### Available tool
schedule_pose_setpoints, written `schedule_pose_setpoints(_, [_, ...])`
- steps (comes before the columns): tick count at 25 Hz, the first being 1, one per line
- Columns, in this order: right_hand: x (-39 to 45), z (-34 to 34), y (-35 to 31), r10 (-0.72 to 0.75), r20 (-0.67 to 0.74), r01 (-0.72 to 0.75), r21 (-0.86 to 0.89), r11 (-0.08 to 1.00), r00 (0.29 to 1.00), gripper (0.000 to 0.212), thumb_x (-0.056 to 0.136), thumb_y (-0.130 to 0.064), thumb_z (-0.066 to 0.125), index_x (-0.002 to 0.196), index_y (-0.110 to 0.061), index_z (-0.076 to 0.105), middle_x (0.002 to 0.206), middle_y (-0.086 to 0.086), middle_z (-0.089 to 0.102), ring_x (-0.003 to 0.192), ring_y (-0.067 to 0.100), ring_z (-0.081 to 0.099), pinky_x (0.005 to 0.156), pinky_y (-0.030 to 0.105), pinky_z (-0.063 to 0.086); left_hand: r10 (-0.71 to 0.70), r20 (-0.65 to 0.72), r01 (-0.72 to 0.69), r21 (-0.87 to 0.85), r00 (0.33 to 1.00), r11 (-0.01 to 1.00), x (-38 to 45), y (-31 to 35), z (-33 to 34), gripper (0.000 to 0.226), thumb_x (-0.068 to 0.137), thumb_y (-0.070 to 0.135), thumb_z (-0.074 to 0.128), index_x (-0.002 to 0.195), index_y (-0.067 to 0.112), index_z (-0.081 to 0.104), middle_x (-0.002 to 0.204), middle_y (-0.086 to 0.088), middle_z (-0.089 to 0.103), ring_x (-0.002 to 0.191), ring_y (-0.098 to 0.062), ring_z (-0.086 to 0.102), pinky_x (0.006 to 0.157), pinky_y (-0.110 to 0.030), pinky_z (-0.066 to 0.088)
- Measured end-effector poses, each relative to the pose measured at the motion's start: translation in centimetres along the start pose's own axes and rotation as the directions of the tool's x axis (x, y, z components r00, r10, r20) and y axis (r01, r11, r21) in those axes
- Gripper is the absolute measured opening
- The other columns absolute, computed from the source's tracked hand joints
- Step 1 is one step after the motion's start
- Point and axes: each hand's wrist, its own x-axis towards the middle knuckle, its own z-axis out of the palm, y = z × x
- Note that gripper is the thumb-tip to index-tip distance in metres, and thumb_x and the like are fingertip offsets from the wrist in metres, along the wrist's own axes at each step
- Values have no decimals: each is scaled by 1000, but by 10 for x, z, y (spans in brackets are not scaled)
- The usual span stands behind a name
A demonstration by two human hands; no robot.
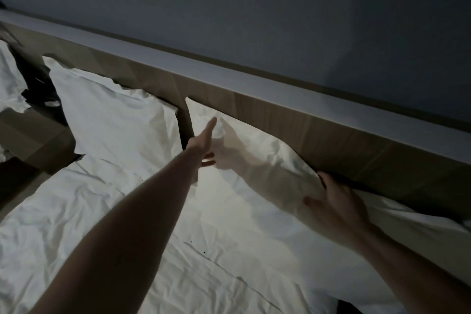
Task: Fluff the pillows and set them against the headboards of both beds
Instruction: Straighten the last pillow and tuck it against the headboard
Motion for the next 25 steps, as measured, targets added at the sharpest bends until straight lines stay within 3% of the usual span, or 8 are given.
schedule_pose_setpoints(3, [4,3,-4,1,8,-1,85,996,1000,43,91,-47,60,130,-29,65,125,0,70,116,25,66,86,35,50,9,-16,-8,83,1000,997,9,3,3,78,74,73,74,120,13,54,104,-6,64,92,-25,69,70,-38,62])
schedule_pose_setpoints(6, [7,4,-6,-7,-76,21,181,983,997,32,91,-40,59,114,-24,72,111,1,73,103,26,69,77,33,47,41,17,-44,333,999,942,17,-3,11,47,97,44,65,118,3,65,103,-12,73,85,-25,72,69,-39,63])
schedule_pose_setpoints(8, [5,-1,-7,-16,-187,59,226,972,982,28,93,-31,64,117,-21,74,113,2,73,104,26,69,79,31,47,257,-61,-206,432,965,878,18,-5,13,36,100,37,54,108,5,71,105,-16,75,93,-33,73,78,-41,62])
schedule_pose_setpoints(11, [4,1,0,-18,-305,93,234,968,952,25,93,-20,69,116,-15,76,114,5,73,105,30,68,78,28,40,520,-212,-403,420,827,813,17,-12,6,46,98,46,46,80,7,63,81,-13,69,83,-35,66,78,-41,53])
schedule_pose_setpoints(15, [1,5,10,-67,-198,123,283,951,978,31,93,-19,65,123,-23,72,120,2,71,112,26,65,88,34,48,413,-152,-292,498,898,817,23,-28,9,40,97,45,51,109,13,71,104,-13,74,100,-38,69,89,-37,54])
schedule_pose_setpoints(19, [-49,-4,75,-39,-349,116,202,972,936,38,90,-33,67,126,-21,68,125,2,68,115,27,64,98,40,49,423,-85,-352,421,902,836,25,-48,8,54,81,59,59,103,12,74,97,-13,76,94,-37,73,82,-42,60])
schedule_pose_setpoints(22, [-105,-7,159,110,-486,-117,17,993,867,53,90,-47,63,134,-17,63,134,9,64,118,36,61,101,49,45,245,-44,-222,290,969,931,23,-73,12,67,78,66,65,121,15,66,118,-15,67,102,-38,68,76,-50,64])
schedule_pose_setpoints(25, [-125,-8,199,504,-308,-454,225,862,807,79,84,-57,75,147,-18,48,144,14,55,130,39,52,107,51,41,79,-29,-74,158,996,985,11,-83,28,76,81,61,70,138,13,51,138,-16,54,115,-38,60,79,-53,63])
